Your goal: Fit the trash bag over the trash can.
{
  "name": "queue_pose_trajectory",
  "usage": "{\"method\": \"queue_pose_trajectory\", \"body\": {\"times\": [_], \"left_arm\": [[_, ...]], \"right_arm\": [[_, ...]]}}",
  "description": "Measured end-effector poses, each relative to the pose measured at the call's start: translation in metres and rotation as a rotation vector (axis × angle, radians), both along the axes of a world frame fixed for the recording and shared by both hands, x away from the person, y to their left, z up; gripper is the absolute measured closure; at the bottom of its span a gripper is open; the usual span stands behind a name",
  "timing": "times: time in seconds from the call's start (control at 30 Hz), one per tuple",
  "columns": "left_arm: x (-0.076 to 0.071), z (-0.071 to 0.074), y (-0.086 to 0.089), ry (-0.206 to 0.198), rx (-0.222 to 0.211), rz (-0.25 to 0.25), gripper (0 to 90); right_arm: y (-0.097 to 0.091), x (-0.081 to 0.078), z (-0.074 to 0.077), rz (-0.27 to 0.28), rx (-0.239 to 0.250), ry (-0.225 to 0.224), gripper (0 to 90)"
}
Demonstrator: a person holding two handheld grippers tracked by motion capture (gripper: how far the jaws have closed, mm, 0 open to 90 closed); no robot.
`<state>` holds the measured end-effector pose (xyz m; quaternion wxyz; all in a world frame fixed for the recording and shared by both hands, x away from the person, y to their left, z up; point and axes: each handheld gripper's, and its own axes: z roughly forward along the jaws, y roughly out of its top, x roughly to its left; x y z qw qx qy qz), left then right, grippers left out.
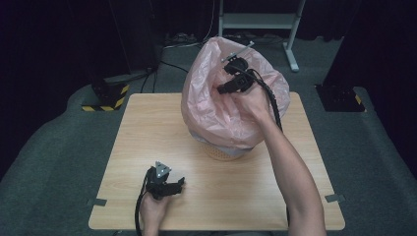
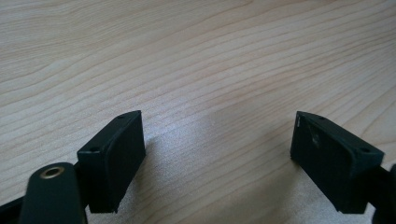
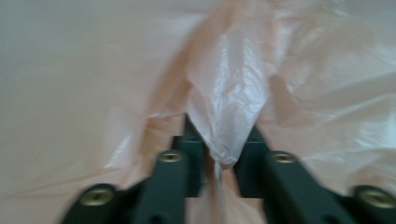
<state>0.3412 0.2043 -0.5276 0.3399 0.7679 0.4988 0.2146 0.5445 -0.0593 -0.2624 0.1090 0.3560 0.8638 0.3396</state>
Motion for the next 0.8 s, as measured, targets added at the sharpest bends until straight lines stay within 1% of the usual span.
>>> {"method": "queue_pose_trajectory", "body": {"times": [0.03, 0.1, 0.2, 0.3, 0.33, 0.43, 0.5, 0.63, 0.67, 0.7, 0.73, 0.8], "left_arm": [[0.000, 0.000, 0.000, 0.000, 0.000, 0.000, 17.8], [0.000, 0.000, 0.000, -0.001, -0.002, 0.000, 17.8], [0.000, 0.000, 0.000, -0.001, -0.002, 0.000, 17.8], [0.000, 0.000, 0.000, -0.001, -0.002, -0.001, 17.8], [0.000, 0.000, 0.000, -0.001, -0.002, 0.000, 17.8], [0.000, 0.000, 0.000, -0.001, -0.002, -0.001, 17.8], [0.000, 0.000, 0.000, -0.001, -0.001, -0.001, 17.7], [0.000, 0.000, 0.000, -0.001, -0.002, 0.000, 17.7], [0.000, 0.000, 0.000, -0.001, -0.002, 0.000, 17.7], [0.000, 0.000, 0.000, -0.002, -0.004, 0.002, 17.8], [0.000, 0.000, 0.000, -0.002, -0.003, 0.002, 17.8], [0.000, 0.000, 0.000, 0.000, 0.000, -0.001, 17.8]], "right_arm": [[0.000, 0.001, -0.001, 0.007, 0.002, 0.006, 84.4], [0.003, 0.004, -0.004, 0.008, -0.009, 0.020, 87.0], [0.008, 0.012, -0.012, -0.001, -0.033, 0.048, 87.8], [0.010, 0.019, -0.019, -0.013, -0.048, 0.091, 86.6], [0.010, 0.020, -0.021, -0.020, -0.054, 0.097, 83.6], [0.009, 0.019, -0.020, -0.044, -0.051, 0.093, 66.5], [0.007, 0.015, -0.015, -0.044, -0.050, 0.069, 60.4], [0.003, 0.010, -0.006, -0.032, -0.024, 0.054, 54.1], [0.003, 0.010, -0.006, -0.032, -0.024, 0.054, 54.1], [0.000, 0.009, -0.004, -0.028, -0.007, 0.067, 50.4], [-0.001, 0.009, -0.004, -0.025, -0.004, 0.070, 49.1], [-0.002, 0.010, -0.005, -0.020, 0.011, 0.091, 47.4]]}}
